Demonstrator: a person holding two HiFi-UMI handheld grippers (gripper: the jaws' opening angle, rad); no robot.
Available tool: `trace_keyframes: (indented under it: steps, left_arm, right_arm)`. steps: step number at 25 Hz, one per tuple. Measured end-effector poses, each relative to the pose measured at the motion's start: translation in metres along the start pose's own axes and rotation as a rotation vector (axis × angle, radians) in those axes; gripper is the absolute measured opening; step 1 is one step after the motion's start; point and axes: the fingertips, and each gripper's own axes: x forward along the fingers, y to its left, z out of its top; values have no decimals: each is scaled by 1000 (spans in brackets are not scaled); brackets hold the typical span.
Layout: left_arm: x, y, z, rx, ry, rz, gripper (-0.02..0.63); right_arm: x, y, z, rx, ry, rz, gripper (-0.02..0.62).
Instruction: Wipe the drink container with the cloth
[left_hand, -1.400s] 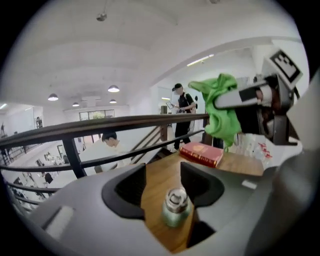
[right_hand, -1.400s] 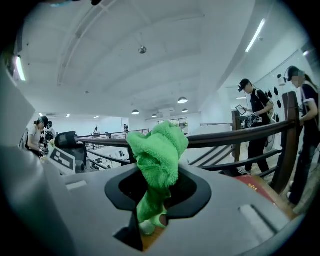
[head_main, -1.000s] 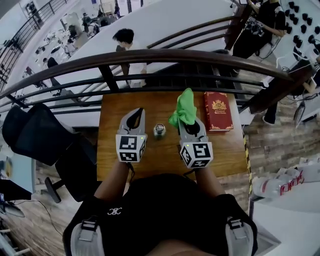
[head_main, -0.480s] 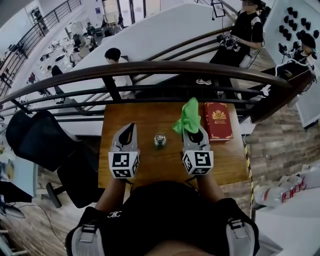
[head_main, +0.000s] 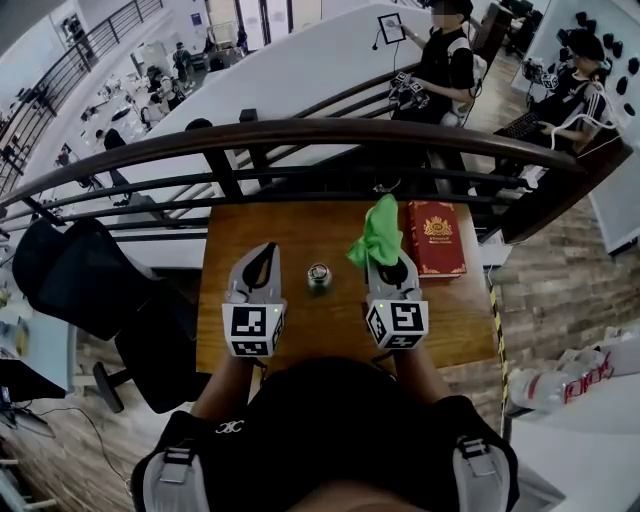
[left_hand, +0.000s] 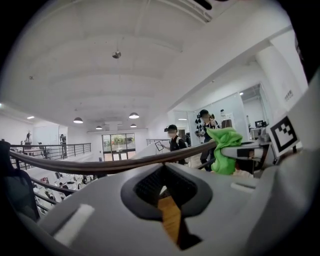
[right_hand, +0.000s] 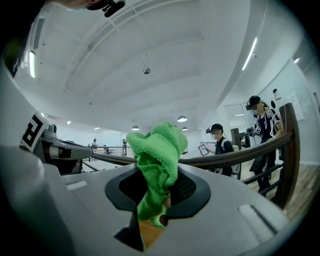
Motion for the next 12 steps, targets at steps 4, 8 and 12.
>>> trace_keyframes:
  steps: [4, 8, 12]
  left_arm:
    - [1, -2, -3, 2, 5, -4, 54]
    - [4, -1, -10, -15, 25, -3, 54]
    - [7, 0, -14, -34, 39, -10, 54]
  right_arm:
    - [-2, -1, -1, -7, 6, -12, 92]
    - [0, 0, -2, -15, 10, -6, 92]
    - [4, 4, -4, -18, 16, 3, 92]
